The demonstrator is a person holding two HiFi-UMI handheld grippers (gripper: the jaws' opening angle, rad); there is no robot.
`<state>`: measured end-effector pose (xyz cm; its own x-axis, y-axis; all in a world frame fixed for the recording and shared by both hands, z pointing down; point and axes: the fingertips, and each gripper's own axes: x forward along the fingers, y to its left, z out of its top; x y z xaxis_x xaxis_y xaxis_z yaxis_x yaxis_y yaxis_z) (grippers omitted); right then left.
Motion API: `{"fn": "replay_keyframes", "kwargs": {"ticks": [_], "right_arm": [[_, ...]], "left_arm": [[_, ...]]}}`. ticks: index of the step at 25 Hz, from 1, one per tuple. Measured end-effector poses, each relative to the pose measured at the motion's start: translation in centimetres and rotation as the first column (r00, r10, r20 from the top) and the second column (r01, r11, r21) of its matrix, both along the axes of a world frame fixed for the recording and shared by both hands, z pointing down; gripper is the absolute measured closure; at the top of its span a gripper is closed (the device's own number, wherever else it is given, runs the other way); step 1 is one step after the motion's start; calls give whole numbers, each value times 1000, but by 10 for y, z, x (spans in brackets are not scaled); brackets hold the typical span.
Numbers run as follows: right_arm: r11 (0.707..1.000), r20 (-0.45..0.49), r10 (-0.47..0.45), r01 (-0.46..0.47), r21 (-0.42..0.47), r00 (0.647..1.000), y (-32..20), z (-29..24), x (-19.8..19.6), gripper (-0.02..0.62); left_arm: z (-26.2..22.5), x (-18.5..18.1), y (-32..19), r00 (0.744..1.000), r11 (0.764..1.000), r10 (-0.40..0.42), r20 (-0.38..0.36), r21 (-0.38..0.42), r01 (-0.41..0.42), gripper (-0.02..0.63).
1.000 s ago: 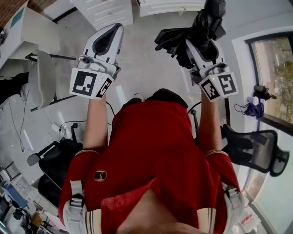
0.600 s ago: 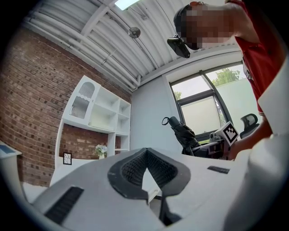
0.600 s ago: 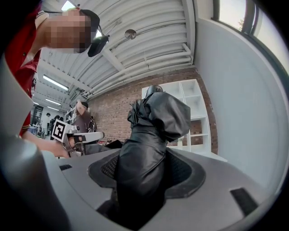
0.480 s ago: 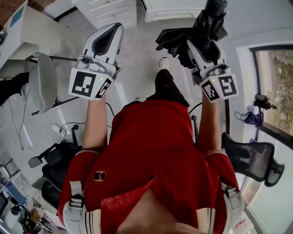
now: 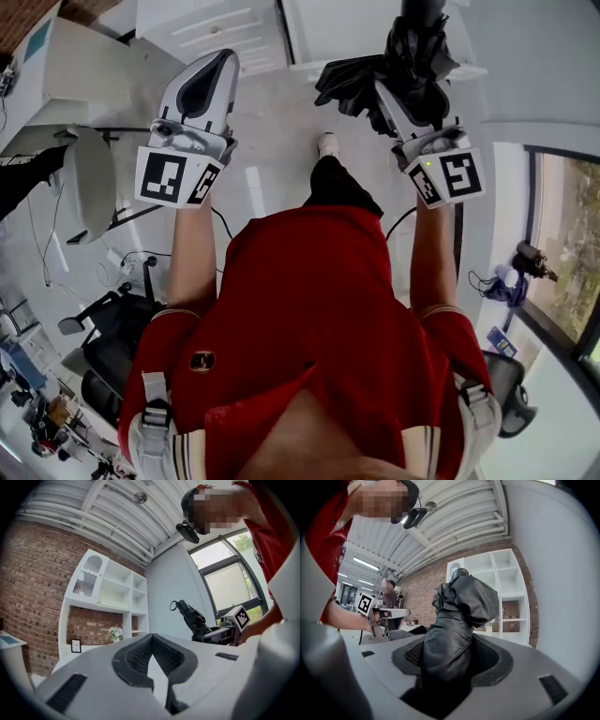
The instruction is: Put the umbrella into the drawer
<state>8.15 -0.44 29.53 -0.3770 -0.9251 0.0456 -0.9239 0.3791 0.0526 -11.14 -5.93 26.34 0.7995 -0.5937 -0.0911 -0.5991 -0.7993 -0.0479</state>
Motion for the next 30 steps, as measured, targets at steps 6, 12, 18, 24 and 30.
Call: {"fn": "replay_keyframes", "kwargs": {"ticks": [6,12,18,24,30], "right_arm": [[994,-35,-102,101,-32,994,-79,15,59,337],[981,-29,-185,183,-63,982,-132,32,85,337],[967,-75,-231,221,-126,970,-174,61,88,337],[952,-154,-256,222,-212,954,-202,93,85,337],[929,-229,-296,224,-294,927,-222,128,79,337]], "left_arm": [[1,66,-66,998,998,-58,29,-9,58,601],[4,95,-109,991,992,-126,37,-8,126,601],[17,99,-137,986,986,-158,49,-37,160,601],[26,90,-158,987,986,-156,44,-48,158,601],[34,79,-180,987,985,-156,37,-64,158,601]]}}
